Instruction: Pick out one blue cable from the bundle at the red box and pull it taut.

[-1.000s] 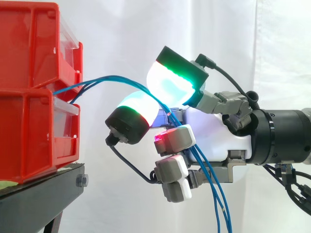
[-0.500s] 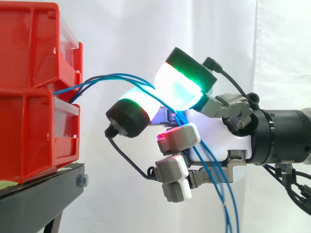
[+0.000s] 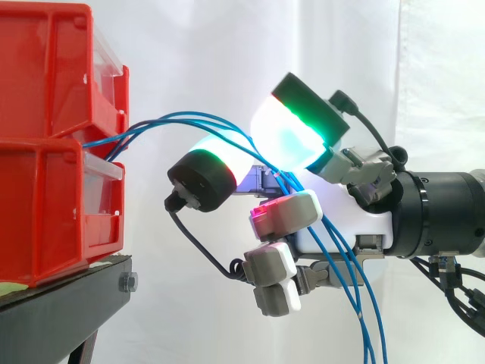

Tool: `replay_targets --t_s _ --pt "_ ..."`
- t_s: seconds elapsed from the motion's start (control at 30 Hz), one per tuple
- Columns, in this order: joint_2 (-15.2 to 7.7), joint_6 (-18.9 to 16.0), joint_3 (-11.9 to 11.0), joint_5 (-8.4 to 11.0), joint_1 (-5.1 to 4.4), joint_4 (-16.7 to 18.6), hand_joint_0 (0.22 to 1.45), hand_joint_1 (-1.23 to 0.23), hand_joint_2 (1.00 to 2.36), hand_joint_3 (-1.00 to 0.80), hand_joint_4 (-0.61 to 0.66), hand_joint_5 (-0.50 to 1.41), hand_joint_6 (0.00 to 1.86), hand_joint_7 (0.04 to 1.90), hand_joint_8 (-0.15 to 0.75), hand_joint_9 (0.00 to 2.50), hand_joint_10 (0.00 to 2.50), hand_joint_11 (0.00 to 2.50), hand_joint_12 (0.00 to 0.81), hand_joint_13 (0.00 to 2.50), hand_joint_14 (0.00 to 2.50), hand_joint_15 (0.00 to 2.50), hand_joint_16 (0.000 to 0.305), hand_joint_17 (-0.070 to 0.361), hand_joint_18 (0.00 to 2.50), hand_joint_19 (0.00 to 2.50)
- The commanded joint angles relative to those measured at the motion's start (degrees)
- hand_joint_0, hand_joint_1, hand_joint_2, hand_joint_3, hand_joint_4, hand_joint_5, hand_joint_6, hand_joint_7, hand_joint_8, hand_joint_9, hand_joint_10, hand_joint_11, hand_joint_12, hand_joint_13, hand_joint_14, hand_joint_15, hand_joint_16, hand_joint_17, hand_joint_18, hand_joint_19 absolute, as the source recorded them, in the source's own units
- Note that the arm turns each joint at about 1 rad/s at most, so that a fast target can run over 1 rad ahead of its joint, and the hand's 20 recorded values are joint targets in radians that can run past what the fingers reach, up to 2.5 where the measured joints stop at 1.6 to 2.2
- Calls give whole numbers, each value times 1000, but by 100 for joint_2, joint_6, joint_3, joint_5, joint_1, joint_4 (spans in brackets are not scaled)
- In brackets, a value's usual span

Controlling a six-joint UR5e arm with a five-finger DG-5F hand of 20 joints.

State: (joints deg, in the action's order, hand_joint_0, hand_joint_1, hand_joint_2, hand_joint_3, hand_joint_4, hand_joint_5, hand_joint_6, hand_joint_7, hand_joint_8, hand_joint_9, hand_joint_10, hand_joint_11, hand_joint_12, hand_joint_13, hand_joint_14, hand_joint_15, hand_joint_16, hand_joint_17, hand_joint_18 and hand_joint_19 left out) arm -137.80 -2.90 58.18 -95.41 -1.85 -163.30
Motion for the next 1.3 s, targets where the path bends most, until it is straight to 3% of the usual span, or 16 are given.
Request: replay_targets --t_s 0.0,0.27,0.57,0.73,0.83,1.0,1.17,1.27 --pt "-2 0 0 -4 0 0 520 -1092 1000 -500 -55 -81 922 984 282 1276 38 887 355 1156 27 670 52 117 1053 604" --pt "-2 0 0 -4 0 9 655 -983 1000 -500 -110 -100 932 1060 265 1245 40 894 340 1118 28 668 48 109 1017 616" --pt "7 0 0 5 0 9 437 -1015 1000 -500 -20 -108 908 889 287 1220 36 886 381 1101 24 649 58 132 1051 595" --pt "7 0 0 -4 0 0 379 -920 1000 -500 22 -109 897 825 314 1236 33 865 407 1118 24 637 65 147 1096 568" --pt "-2 -9 0 -4 0 9 407 -736 1000 -500 26 -105 886 813 310 1240 36 833 402 1117 24 632 65 145 1092 581" --pt "7 -9 0 5 0 0 521 -571 1000 -500 -3 -105 867 884 286 1240 39 864 372 1097 26 656 56 125 1013 635" --pt "7 -9 0 -4 0 0 580 -638 1002 -484 -28 -103 866 920 274 1234 36 883 363 1080 27 666 53 119 989 662" --pt "-2 -9 -9 5 0 9 582 -686 1012 -371 -27 -103 875 948 284 1234 39 884 361 1079 28 665 53 119 988 663"
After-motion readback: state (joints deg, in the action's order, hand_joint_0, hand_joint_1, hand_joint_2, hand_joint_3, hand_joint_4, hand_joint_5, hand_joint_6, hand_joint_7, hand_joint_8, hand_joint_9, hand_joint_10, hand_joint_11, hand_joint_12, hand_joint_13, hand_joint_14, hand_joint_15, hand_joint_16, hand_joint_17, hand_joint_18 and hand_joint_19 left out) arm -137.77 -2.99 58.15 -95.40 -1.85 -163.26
